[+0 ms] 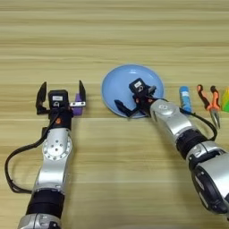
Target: Move the objects on the table
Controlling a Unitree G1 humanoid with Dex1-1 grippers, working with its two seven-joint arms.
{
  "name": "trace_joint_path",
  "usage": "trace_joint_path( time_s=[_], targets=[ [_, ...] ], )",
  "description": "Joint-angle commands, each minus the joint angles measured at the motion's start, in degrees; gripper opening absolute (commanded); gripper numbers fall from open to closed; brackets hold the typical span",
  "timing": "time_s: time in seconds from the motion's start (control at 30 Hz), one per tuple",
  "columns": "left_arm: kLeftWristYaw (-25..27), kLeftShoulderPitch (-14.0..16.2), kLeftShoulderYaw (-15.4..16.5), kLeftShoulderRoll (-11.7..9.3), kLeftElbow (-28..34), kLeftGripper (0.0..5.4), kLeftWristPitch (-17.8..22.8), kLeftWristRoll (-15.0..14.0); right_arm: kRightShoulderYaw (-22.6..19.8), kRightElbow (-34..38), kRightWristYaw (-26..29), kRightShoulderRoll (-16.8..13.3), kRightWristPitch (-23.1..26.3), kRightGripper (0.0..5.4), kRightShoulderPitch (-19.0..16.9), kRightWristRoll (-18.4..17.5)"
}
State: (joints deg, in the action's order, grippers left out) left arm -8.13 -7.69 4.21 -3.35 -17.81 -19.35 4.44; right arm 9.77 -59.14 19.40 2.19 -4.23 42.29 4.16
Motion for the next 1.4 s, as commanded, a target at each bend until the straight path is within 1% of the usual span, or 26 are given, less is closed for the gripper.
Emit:
trace_joint_path(
  time_s=[0.03,0.17,0.27,0.47,0.73,0.87,1.03,1.2,1.4],
  targets=[
    [-0.3,0.52,-0.24,0.35,0.85,5.4,0.93,0.46,1.64,1.06,2.6,-2.29,5.09,5.35,-5.13,1.95],
    [-0.39,0.41,-0.2,0.49,0.8,5.4,0.96,0.45,2.46,5.01,5.67,-3.11,8.04,5.35,-7.97,1.87],
    [-0.49,0.29,-0.19,0.61,0.78,5.4,1.02,0.47,3.06,9.25,7.26,-3.95,10.47,5.35,-10.09,1.99],
    [-0.63,0.17,-0.26,0.75,0.59,5.4,0.93,0.49,3.79,15.68,9.05,-5.31,15.1,5.35,-13.28,1.84],
    [-0.77,0.28,-0.34,0.91,0.92,5.4,1.07,0.56,3.2,21.99,11.96,-5.71,21.79,5.35,-17.65,-1.43],
    [-0.75,0.21,-0.41,0.94,0.96,5.4,1.13,0.55,3.69,25.49,12.57,-6.44,23.76,5.35,-19.66,-1.71],
    [-0.81,0.05,-0.41,0.94,0.86,5.4,1.17,0.57,4.91,31.66,13.13,-7.94,26.1,5.35,-23.11,-1.72],
    [-0.76,0.05,-0.4,0.9,0.9,5.4,1.19,0.52,5.74,36.02,13.18,-9.38,28.07,5.35,-25.72,-1.87],
    [-0.75,0.01,-0.58,1.06,0.76,5.4,1.2,0.58,6.64,39.86,13.06,-10.6,29.85,5.35,-27.57,-2.21]
  ],
)
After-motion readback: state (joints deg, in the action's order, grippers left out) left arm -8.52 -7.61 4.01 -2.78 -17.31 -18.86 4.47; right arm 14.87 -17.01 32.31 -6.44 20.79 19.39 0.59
